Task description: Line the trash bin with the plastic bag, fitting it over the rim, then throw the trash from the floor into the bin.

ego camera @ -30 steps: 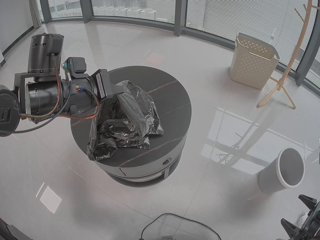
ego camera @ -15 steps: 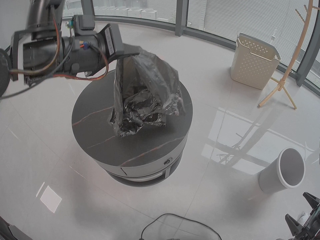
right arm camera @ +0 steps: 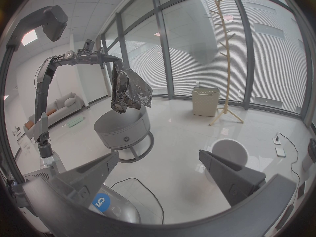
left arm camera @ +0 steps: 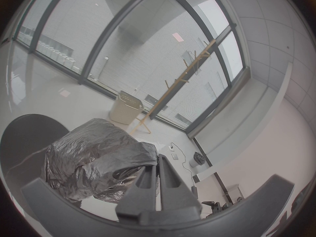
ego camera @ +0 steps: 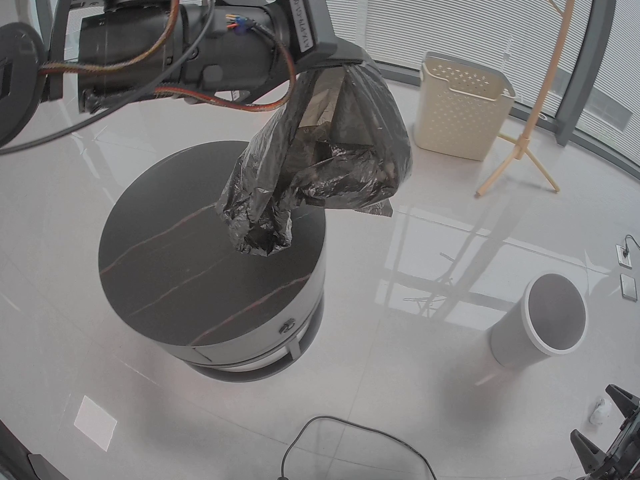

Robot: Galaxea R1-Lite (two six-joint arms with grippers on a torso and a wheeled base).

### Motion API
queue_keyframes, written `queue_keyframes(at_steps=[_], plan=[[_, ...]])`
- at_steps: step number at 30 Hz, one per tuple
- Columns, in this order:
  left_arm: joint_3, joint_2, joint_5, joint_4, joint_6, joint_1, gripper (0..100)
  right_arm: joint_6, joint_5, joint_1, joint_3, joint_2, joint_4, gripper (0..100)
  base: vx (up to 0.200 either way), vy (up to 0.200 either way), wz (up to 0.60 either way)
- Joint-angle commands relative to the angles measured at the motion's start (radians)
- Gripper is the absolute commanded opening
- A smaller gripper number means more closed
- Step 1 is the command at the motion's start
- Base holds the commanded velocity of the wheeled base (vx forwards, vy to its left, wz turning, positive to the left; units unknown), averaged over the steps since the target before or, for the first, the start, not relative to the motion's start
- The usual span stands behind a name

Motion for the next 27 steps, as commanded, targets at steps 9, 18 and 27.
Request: queue_keyframes(at_steps=[9, 18, 27], plan=[[-0.162, 0.081, 0.000, 0.095, -0.002, -0.043, 0, 0.000, 0.001, -0.001, 0.018, 0.011, 0.000, 100, 0.000, 0.000, -0.60], [-0.201, 0.131, 0.000, 0.168, -0.002, -0.086, 0, 0.000, 0.001, -0.001, 0.018, 0.009, 0.000, 100, 0.000, 0.000, -0.47], [-0.201, 0.165, -0.002, 0.200, -0.002, -0.129, 0, 0.000, 0.001, -0.009, 0.018, 0.006, 0.000, 100, 0.000, 0.000, 0.00]])
